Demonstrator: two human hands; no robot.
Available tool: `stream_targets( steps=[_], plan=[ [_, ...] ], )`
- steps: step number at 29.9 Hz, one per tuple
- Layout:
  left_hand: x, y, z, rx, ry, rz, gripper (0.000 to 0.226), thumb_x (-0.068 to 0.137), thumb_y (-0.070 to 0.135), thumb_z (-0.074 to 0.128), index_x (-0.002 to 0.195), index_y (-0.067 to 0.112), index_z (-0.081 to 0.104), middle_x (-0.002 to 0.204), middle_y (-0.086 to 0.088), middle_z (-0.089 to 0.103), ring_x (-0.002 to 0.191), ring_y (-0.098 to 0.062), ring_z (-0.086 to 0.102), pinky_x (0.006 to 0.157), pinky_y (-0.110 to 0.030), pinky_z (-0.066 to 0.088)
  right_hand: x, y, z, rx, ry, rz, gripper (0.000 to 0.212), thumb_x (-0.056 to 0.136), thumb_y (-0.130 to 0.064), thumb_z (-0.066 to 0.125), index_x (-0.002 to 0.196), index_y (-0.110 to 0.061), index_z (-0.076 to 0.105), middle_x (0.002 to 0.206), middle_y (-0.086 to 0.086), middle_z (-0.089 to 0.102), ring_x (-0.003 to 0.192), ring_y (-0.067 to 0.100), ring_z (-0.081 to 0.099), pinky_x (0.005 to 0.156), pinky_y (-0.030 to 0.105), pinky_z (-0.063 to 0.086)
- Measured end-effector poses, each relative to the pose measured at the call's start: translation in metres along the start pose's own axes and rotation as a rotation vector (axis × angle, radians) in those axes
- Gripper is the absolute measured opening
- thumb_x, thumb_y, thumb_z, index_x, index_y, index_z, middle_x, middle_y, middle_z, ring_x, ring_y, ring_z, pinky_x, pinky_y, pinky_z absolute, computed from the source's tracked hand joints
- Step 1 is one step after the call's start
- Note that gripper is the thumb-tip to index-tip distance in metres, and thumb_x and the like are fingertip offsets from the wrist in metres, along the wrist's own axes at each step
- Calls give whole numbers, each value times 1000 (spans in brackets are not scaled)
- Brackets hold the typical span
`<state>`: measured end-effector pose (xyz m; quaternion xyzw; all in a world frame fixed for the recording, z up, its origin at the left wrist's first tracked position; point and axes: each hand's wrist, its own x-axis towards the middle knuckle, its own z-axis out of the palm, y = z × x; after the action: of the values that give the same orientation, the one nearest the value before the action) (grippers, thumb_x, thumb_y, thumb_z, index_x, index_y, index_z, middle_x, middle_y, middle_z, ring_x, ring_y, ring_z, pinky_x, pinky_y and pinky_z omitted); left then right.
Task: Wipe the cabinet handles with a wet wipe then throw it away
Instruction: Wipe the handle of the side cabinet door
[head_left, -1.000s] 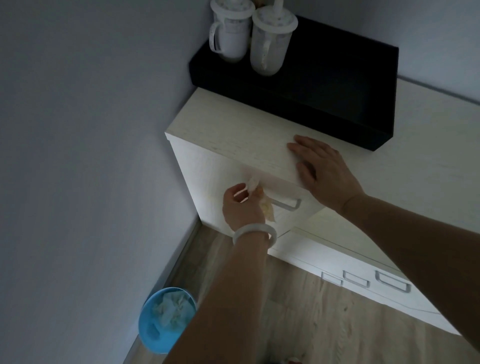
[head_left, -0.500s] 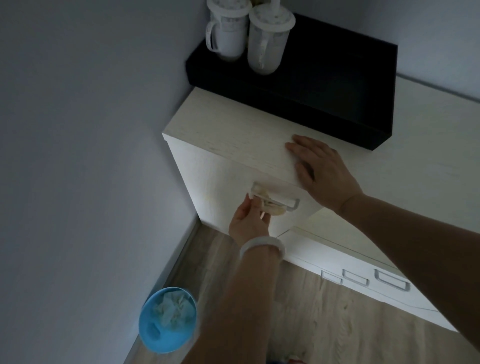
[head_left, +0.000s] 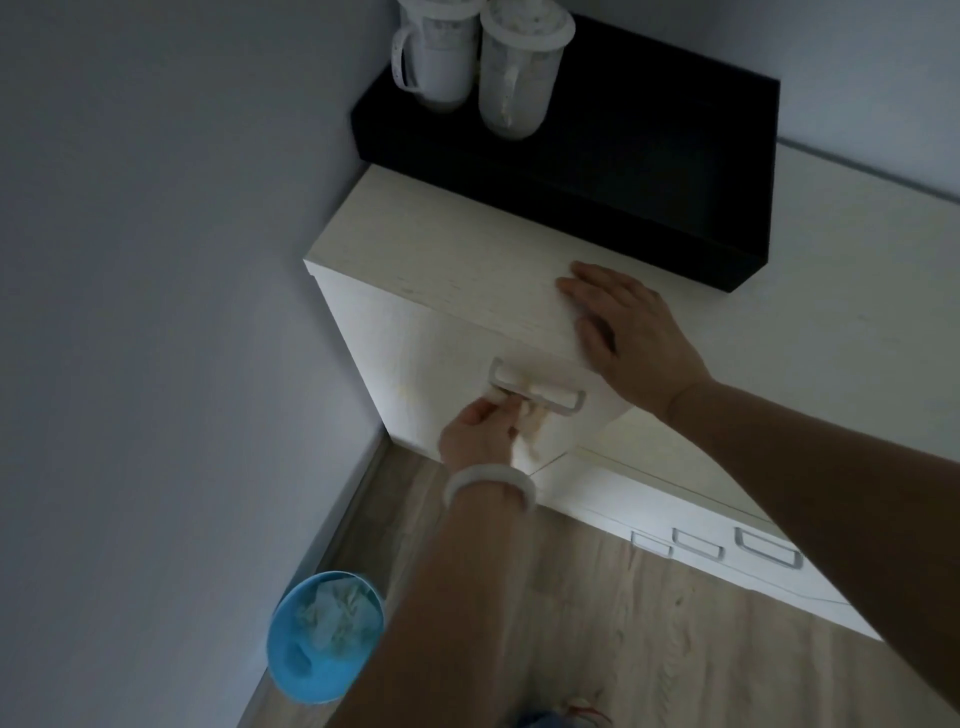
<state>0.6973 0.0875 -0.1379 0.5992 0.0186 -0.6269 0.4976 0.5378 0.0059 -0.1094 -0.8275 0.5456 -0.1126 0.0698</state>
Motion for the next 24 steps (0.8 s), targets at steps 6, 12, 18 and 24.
stream_targets(
  steps=[6, 12, 18, 24],
  plan=[
    [-5, -1, 8, 65, -113, -55, 20, 77, -9, 69, 68, 8, 66, 64, -3, 69, 74, -20, 64, 68, -21, 54, -1, -1, -1, 1, 0, 5, 48, 98, -35, 33, 145, -26, 37, 153, -4, 34, 140, 17, 29, 115, 39, 24],
    [-2, 0, 5, -57, -41, -75, 26, 79, -6, 68, 105, -5, 64, 82, -12, 68, 75, -19, 65, 64, -17, 57, -1, 0, 0, 6, 2, 0, 45, 100, -30, 38, 146, -27, 36, 153, -4, 33, 141, 16, 27, 115, 36, 20],
    [2, 8, 1, 116, -97, -12, 4, 79, 1, 72, 80, 3, 69, 62, 0, 70, 69, -14, 65, 70, -20, 53, -1, -2, -1, 1, -2, 8, 47, 99, -35, 33, 145, -27, 37, 153, -4, 34, 141, 17, 28, 116, 39, 22],
    [1, 9, 5, 87, -69, -37, 14, 76, -1, 73, 88, 0, 67, 75, -7, 68, 69, -16, 66, 68, -20, 55, -1, -3, -2, 7, 4, 7, 48, 98, -34, 33, 145, -26, 37, 153, -4, 34, 140, 16, 28, 115, 39, 22]
  ],
)
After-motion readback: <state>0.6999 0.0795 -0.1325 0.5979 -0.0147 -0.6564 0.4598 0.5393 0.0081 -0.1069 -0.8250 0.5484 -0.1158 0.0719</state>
